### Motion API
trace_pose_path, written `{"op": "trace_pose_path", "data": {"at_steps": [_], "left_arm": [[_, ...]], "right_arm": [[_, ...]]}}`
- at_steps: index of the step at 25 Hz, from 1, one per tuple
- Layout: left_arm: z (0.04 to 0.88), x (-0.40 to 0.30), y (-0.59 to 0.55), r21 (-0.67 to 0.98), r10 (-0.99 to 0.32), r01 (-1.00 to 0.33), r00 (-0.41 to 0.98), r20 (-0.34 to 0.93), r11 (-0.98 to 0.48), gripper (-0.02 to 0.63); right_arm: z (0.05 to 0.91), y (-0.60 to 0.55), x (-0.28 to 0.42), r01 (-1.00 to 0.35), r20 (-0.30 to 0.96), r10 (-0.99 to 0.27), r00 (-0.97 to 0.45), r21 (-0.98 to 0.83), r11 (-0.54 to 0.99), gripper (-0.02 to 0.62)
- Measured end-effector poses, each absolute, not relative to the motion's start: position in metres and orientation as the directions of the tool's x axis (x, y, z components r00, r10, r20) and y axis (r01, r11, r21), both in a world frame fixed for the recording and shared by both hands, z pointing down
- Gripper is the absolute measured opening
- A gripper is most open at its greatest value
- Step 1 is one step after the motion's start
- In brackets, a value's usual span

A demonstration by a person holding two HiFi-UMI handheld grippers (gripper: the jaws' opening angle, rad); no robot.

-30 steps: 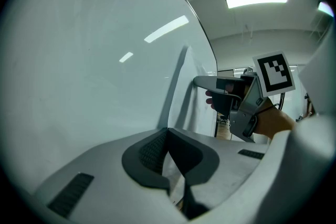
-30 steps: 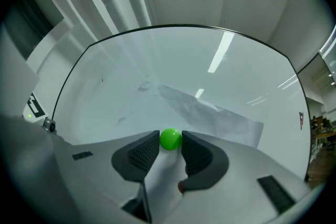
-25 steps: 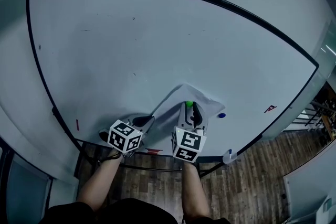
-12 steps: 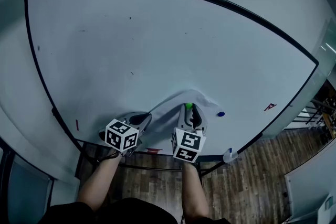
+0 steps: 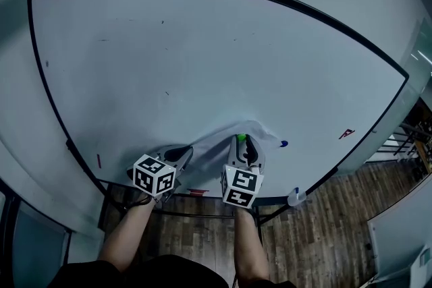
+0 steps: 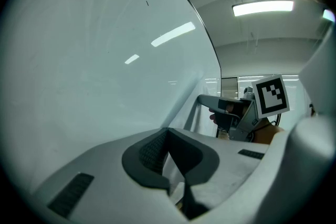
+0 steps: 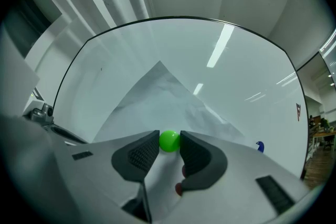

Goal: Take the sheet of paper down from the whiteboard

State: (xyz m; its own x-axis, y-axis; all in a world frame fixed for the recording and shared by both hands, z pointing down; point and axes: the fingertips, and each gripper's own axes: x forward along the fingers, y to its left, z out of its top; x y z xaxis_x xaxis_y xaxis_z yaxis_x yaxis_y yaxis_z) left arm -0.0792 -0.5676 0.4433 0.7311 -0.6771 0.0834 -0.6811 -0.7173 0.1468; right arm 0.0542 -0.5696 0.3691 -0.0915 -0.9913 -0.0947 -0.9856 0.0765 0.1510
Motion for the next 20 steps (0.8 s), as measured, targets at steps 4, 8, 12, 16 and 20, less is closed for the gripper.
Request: {"op": "trace_pose_path", "data": {"at_steps": [4, 8, 12, 16, 20], "left_arm": [[0.445, -0.082, -0.569, 0.157, -0.683, -0.686, 0.726, 0.081, -0.71, 0.021], [0.446, -0.085, -0.568, 0.166, -0.678, -0.682, 0.73, 0.088, -0.712, 0.021], [0.449, -0.088, -0.566, 0.174, -0.673, -0.678, 0.733, 0.096, -0.714, 0.021], [0.452, -0.093, -0.565, 0.191, -0.681, -0.684, 0.726, 0.095, -0.704, 0.021], [0.453, -0.096, -0.565, 0.212, -0.688, -0.689, 0.72, 0.091, -0.693, 0.021]], "right_arm": [[0.373, -0.57, 0.054, -0.984, -0.083, -0.992, -0.093, 0.159, 0.079, 0.132], [0.377, -0.57, 0.053, -0.984, -0.075, -0.993, -0.091, 0.159, 0.078, 0.132], [0.38, -0.57, 0.051, -0.983, -0.066, -0.994, -0.091, 0.164, 0.08, 0.132], [0.382, -0.57, 0.05, -0.981, -0.066, -0.993, -0.094, 0.175, 0.081, 0.132], [0.382, -0.571, 0.05, -0.981, -0.055, -0.994, -0.093, 0.175, 0.082, 0.132]]}}
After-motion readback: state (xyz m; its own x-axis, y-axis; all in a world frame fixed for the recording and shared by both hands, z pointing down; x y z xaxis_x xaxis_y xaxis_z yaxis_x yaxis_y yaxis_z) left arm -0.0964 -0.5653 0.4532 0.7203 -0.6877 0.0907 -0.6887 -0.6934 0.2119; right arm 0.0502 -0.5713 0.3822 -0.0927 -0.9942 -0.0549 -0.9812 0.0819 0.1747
